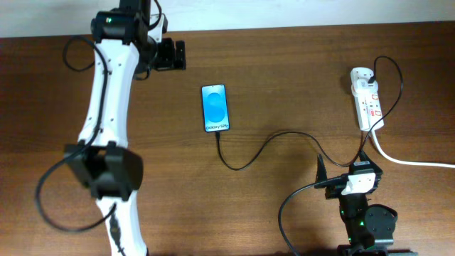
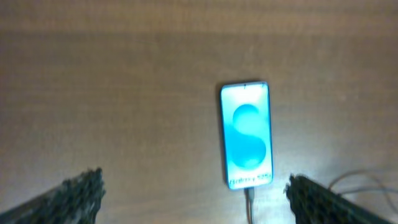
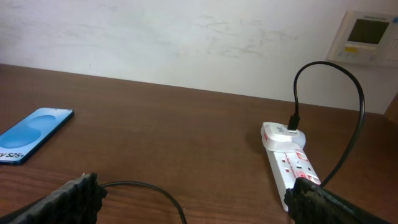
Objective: Plug charger to phone and switch on socket
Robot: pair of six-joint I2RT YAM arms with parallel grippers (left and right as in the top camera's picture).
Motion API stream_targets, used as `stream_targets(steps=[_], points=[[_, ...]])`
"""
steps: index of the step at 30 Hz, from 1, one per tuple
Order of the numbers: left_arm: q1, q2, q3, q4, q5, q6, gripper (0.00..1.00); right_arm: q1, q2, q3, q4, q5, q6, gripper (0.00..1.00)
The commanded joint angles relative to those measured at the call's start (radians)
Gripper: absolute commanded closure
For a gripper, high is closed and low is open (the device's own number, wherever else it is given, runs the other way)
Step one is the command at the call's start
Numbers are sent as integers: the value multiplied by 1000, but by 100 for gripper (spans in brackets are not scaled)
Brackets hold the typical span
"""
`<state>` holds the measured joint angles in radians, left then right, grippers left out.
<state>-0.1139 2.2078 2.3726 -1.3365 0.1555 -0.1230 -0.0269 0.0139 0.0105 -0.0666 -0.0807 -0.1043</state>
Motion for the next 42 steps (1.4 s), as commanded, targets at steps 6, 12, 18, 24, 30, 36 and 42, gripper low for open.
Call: stream_targets(steps=[6, 12, 18, 24, 30, 36, 42], points=[[1, -451, -583, 281, -74, 5, 1, 7, -10, -5, -2, -20, 9, 2], [1, -666, -831, 430, -137, 5, 1, 7, -10, -5, -2, -20, 9, 2], [1, -964, -1196, 666, -164, 6, 1, 7, -10, -5, -2, -20, 8, 2], [18, -1310, -1496, 686, -206, 6, 1, 7, -10, -5, -2, -20, 9, 2], [41, -1588, -1735, 835, -208, 6, 1, 7, -10, -5, -2, -20, 8, 2], [41, -1784, -2017, 1189, -204, 5, 1, 7, -10, -5, -2, -20, 8, 1], [41, -1930, -2241, 1477, -186, 5, 1, 7, -10, -5, -2, -20, 8, 1]])
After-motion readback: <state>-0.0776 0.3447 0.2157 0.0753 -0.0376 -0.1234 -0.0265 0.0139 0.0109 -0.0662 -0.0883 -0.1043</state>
